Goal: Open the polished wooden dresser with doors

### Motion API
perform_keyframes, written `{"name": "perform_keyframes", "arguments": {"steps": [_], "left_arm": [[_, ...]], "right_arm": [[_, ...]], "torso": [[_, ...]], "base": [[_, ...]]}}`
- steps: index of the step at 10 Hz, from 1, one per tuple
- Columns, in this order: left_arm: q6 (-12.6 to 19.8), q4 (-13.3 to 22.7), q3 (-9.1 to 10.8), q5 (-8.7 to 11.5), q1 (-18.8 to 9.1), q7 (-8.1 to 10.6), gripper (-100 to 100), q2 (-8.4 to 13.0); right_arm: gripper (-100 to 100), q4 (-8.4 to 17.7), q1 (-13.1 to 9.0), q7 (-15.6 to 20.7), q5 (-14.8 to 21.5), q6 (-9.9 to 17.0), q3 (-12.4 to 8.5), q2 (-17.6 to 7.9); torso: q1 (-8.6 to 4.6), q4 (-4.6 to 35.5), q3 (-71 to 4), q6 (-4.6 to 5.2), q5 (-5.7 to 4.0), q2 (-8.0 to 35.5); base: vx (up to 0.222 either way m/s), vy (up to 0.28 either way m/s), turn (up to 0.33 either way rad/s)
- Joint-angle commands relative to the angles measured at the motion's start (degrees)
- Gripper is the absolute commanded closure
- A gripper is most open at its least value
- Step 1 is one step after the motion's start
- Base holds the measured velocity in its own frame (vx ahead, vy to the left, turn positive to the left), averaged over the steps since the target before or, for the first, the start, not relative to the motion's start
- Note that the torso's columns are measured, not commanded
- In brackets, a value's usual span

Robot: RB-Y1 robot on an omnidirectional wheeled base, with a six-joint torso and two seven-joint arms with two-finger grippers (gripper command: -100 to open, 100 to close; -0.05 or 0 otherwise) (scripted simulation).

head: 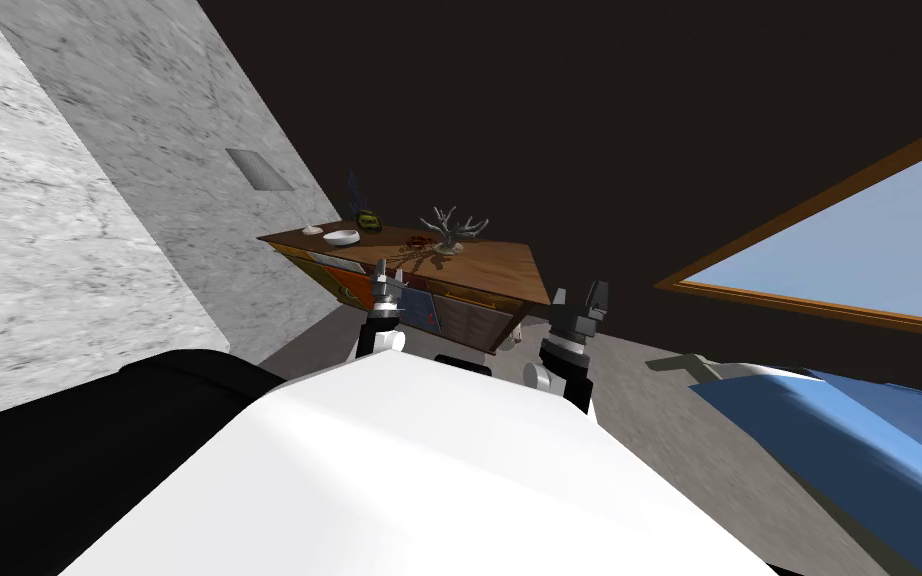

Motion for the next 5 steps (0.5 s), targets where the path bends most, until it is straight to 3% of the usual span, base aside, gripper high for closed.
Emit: {"name": "perform_keyframes", "arguments": {"steps": [1, 5], "left_arm": [[0.0, 0.0, 0.0, 0.0, 0.0, 0.0, 0, 0.0], [0.0, 0.0, 0.0, 0.0, 0.0, 0.0, 0, 0.0]], "right_arm": [[0, 0.0, 0.0, 0.0, 0.0, 0.0, 0.0, 0.0], [0, 0.0, 0.0, 0.0, 0.0, 0.0, 0.0, 0.0]], "torso": [[0.0, 2.3, -4.7, 0.0, 0.0, 2.3], [0.0, 18.5, -36.9, 0.0, 0.0, 18.5]], "base": [[0.0, 0.0, 0.0], [0.0, 0.0, 0.0]]}}
